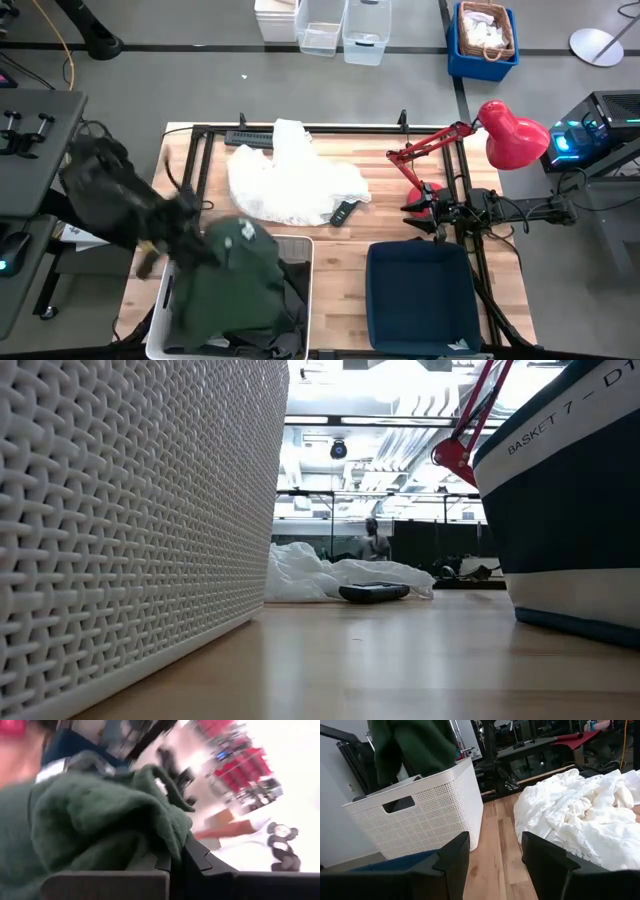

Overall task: Sort clothes
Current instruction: Put the green shirt into the white bin, then put the white blouse into the blue bin

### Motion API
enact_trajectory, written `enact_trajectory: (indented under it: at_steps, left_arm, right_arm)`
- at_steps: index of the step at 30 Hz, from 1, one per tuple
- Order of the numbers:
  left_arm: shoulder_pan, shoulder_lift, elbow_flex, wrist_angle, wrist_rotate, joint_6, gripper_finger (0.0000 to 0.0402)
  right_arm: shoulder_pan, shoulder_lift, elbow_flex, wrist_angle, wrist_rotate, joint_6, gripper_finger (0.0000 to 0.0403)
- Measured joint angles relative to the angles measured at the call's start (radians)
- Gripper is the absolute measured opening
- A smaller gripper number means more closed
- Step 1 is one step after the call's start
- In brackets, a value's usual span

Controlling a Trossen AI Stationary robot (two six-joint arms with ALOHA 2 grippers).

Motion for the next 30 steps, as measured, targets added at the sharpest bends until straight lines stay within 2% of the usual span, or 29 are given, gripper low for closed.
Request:
enact_trajectory:
  at_steps: [3, 6, 9, 10, 15, 19, 24, 30]
  left_arm:
    - [-0.052, 0.067, 0.000, -0.139, 0.003, -0.209, 0.0001]
    - [-0.064, 0.140, -0.001, -0.360, 0.080, -0.374, 0.0006]
    - [-0.064, 0.214, -0.002, -0.584, 0.161, -0.405, 0.0024]
    - [-0.064, 0.234, -0.008, -0.595, 0.175, -0.375, 0.0033]
    - [-0.045, 0.251, -0.104, -0.400, 0.246, -0.207, 0.0093]
    - [-0.041, 0.258, -0.170, -0.332, 0.408, -0.130, 0.0149]
    - [-0.043, 0.241, -0.174, -0.228, 0.630, -0.058, 0.0217]
    - [0.011, 0.164, -0.173, 0.031, 0.674, -0.071, 0.0266]
  right_arm:
    - [0.000, 0.000, 0.000, 0.000, 0.000, 0.000, 0.0179]
    - [0.000, 0.000, 0.000, 0.000, 0.000, 0.000, 0.0179]
    - [0.000, 0.000, 0.000, 0.000, 0.000, 0.000, 0.0179]
    - [0.000, 0.000, 0.000, 0.000, 0.000, 0.000, 0.0179]
    - [0.000, 0.000, 0.000, 0.000, 0.000, 0.000, 0.0179]
    - [0.000, 0.000, 0.000, 0.000, 0.000, 0.000, 0.0179]
    - [0.000, 0.000, 0.000, 0.000, 0.000, 0.000, 0.0179]
    - [0.000, 0.000, 0.000, 0.000, 0.000, 0.000, 0.0179]
